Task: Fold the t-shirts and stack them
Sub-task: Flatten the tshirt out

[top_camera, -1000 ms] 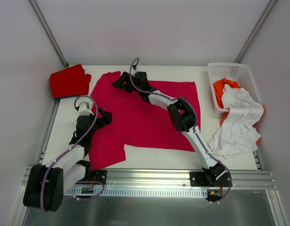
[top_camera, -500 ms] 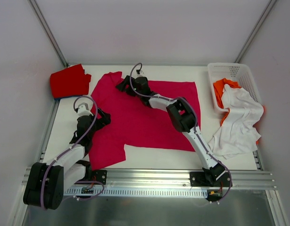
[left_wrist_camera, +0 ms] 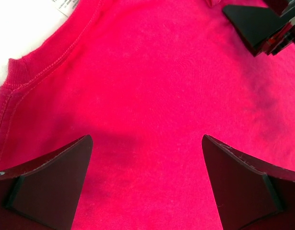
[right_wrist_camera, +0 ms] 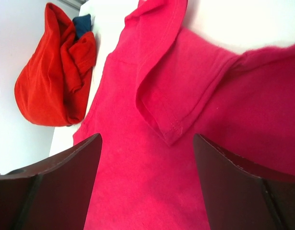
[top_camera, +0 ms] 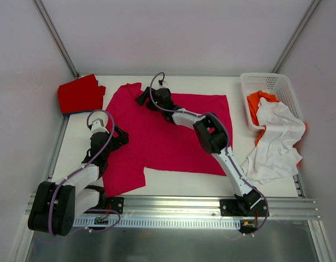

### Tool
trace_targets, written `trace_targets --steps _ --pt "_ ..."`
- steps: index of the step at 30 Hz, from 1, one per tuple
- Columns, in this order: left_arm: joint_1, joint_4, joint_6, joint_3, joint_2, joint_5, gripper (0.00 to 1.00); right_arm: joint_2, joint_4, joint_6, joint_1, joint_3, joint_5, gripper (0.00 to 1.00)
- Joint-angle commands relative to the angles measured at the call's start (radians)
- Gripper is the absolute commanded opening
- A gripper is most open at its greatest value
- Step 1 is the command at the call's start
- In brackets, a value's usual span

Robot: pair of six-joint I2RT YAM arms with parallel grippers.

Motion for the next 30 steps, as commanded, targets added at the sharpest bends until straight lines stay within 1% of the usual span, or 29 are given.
trace_targets --steps 1,9,10,19,20,21,22,23,24,25,27,28,30 --pt "0.002 0.014 -0.013 0.038 0.007 -0.016 0.99 0.028 -0.036 0.012 -0.003 0.086 0.033 0.8" --pt "0.003 0.014 -0.021 0.038 0.012 -0.027 0.99 0.125 -0.048 0.055 0.01 0.237 0.033 0.8" --pt "0.003 0.016 -0.021 0.039 0.013 -0.029 0.99 0.138 -0.048 0.063 0.013 0.259 0.065 0.8" --pt "0.003 0.014 -0.024 0.033 0.007 -0.026 0.99 0.152 -0.031 0.065 0.021 0.276 0.087 0.79" --pt "0.002 0.013 -0.022 0.035 0.005 -0.024 0.99 0.154 -0.024 0.063 0.021 0.274 0.087 0.77" --pt "0.003 0.009 -0.024 0.035 0.007 -0.024 0.99 0.154 -0.017 0.062 0.023 0.271 0.084 0.72" --pt "0.003 0.008 -0.024 0.035 0.005 -0.024 0.99 0.154 -0.008 0.06 0.021 0.27 0.082 0.63" --pt "0.003 0.008 -0.025 0.035 0.004 -0.024 0.99 0.154 0.009 0.059 0.023 0.267 0.081 0.37" --pt "0.003 0.006 -0.025 0.033 0.004 -0.024 0.99 0.154 0.009 0.062 0.023 0.262 0.084 0.23" --pt "0.003 0.006 -0.027 0.033 0.002 -0.026 0.99 0.154 0.01 0.063 0.023 0.261 0.087 0.12" --pt "0.003 0.008 -0.027 0.033 0.005 -0.027 0.99 0.154 0.016 0.066 0.021 0.258 0.09 0.03" --pt "0.003 0.009 -0.027 0.035 0.007 -0.027 0.99 0.154 0.019 0.066 0.021 0.256 0.09 0.01" --pt "0.003 0.009 -0.025 0.038 0.01 -0.024 0.99 0.154 0.032 0.066 0.023 0.253 0.091 0.01"
